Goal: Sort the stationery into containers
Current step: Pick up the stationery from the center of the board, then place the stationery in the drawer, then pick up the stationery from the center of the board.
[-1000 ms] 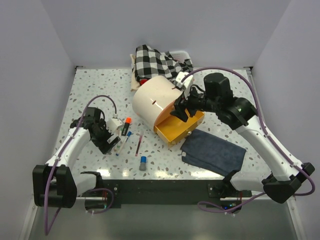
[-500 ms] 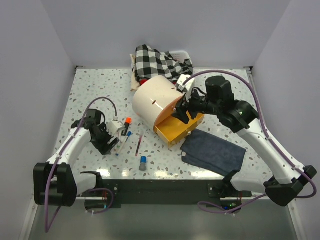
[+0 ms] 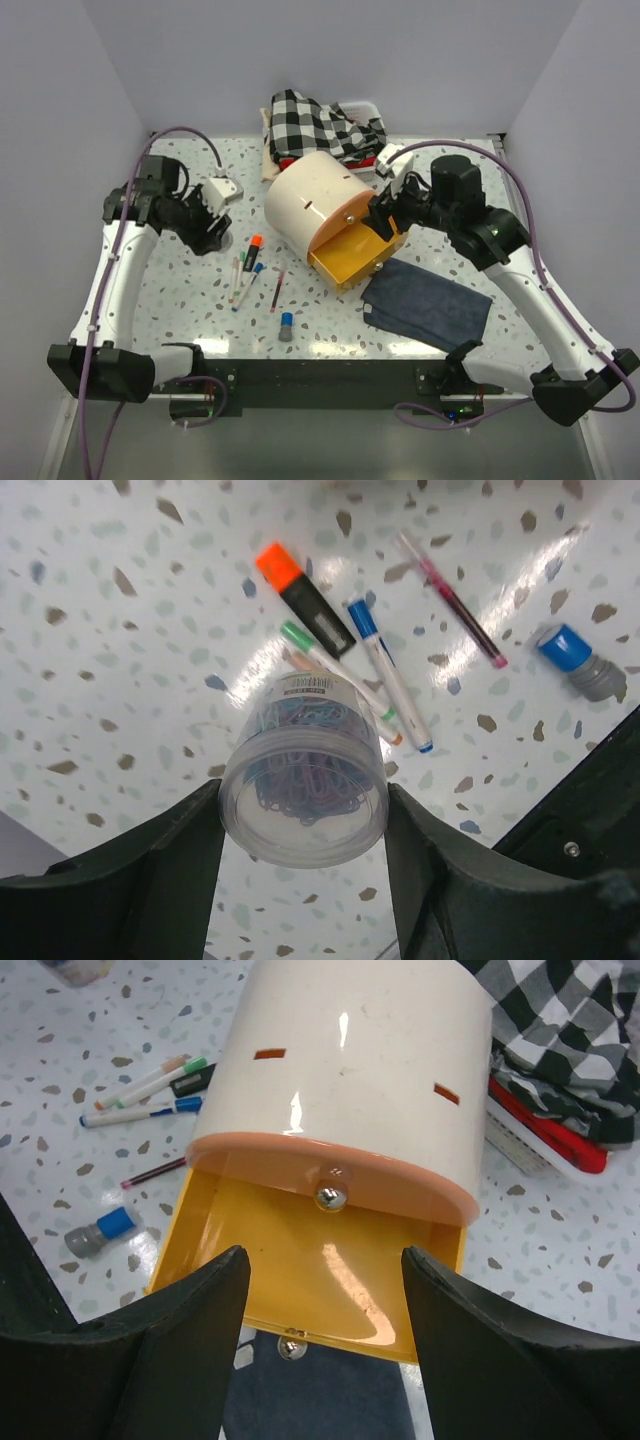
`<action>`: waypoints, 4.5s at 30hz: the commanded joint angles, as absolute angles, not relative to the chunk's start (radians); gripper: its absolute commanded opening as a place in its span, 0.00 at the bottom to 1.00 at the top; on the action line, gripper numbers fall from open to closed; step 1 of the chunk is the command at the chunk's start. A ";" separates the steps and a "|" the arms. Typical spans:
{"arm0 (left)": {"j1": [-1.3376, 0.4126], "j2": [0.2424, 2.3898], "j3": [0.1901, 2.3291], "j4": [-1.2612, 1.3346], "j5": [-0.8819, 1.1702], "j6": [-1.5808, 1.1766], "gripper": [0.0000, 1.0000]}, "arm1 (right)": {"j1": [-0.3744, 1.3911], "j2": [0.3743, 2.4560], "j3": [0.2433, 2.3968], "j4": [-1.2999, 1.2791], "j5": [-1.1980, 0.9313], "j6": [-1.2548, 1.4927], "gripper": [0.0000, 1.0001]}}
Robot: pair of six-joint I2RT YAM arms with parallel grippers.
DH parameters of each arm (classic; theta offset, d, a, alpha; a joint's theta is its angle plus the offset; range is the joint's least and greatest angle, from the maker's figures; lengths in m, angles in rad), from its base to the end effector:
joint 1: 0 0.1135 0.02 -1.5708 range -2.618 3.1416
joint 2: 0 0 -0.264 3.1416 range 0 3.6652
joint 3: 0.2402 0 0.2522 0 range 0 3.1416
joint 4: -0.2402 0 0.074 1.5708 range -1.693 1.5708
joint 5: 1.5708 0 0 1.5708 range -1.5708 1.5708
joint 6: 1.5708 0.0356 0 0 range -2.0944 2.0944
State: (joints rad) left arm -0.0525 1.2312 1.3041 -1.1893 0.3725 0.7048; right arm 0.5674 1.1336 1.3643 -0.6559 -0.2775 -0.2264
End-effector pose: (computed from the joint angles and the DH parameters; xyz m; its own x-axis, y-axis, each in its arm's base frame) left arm 0.2181 -0.0244 0.3438 -0.5485 0.6331 -0.5462 0.7401 0.6716 0.0353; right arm 0.1900 0.1327 0.4224 -0.1757 -0.3680 -0.9131 -0.7868 0.6099 -0.0944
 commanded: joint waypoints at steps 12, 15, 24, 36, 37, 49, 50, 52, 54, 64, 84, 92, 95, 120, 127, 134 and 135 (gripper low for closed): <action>-0.373 1.477 2.083 -1.315 0.649 0.672 0.15 | 0.396 1.089 1.278 -0.583 -0.020 -0.130 0.66; -0.492 1.526 2.123 -1.302 0.617 0.678 0.15 | 0.367 1.075 1.256 -0.583 -0.017 -0.123 0.66; -0.819 1.675 2.146 -1.230 0.391 0.721 0.13 | 0.282 1.031 1.190 -0.601 0.025 -0.104 0.66; -0.917 1.755 2.057 -1.259 0.296 0.813 0.19 | 0.230 0.957 1.112 -0.623 0.002 -0.083 0.66; -0.922 1.758 2.051 -1.261 0.288 0.827 0.19 | 0.229 0.956 1.111 -0.621 0.002 -0.080 0.66; -0.956 1.847 2.007 -1.296 0.218 0.914 0.20 | 0.229 0.953 1.075 -0.615 -0.031 -0.071 0.66; -0.959 1.851 1.997 -1.296 0.215 0.919 0.21 | 0.230 0.947 1.071 -0.615 -0.029 -0.071 0.66; -0.962 1.861 1.982 -1.298 0.212 0.928 0.25 | 0.230 0.940 1.059 -0.618 -0.031 -0.071 0.66; -0.965 1.864 1.968 -1.292 0.198 0.933 0.38 | 0.229 0.933 1.051 -0.620 -0.031 -0.071 0.66; -0.968 1.809 1.977 -1.174 0.130 0.927 0.68 | 0.230 0.928 1.037 -0.624 -0.032 -0.064 0.66; -0.856 1.260 1.625 -1.011 0.020 0.274 0.70 | 0.230 0.948 1.042 -0.646 -0.034 -0.061 0.66; -0.517 1.152 1.232 -0.974 0.313 -0.047 0.56 | 0.224 0.957 1.057 -0.658 0.054 -0.044 0.66; -0.483 1.173 1.128 -0.939 0.322 -0.141 0.53 | 0.219 0.953 1.057 -0.676 0.077 -0.041 0.65; -0.443 1.226 0.695 -0.696 0.390 -0.494 0.63 | 0.207 0.930 0.965 -0.684 0.114 -0.049 0.63; -0.505 1.223 0.689 -0.631 0.396 -0.525 0.63 | 0.204 0.939 0.945 -0.666 0.100 -0.044 0.63; -0.566 1.259 0.689 -0.597 0.341 -0.563 0.61 | 0.201 0.936 0.939 -0.661 0.101 -0.048 0.63; -0.571 1.262 0.689 -0.595 0.336 -0.564 0.61 | 0.199 0.931 0.939 -0.663 0.103 -0.049 0.63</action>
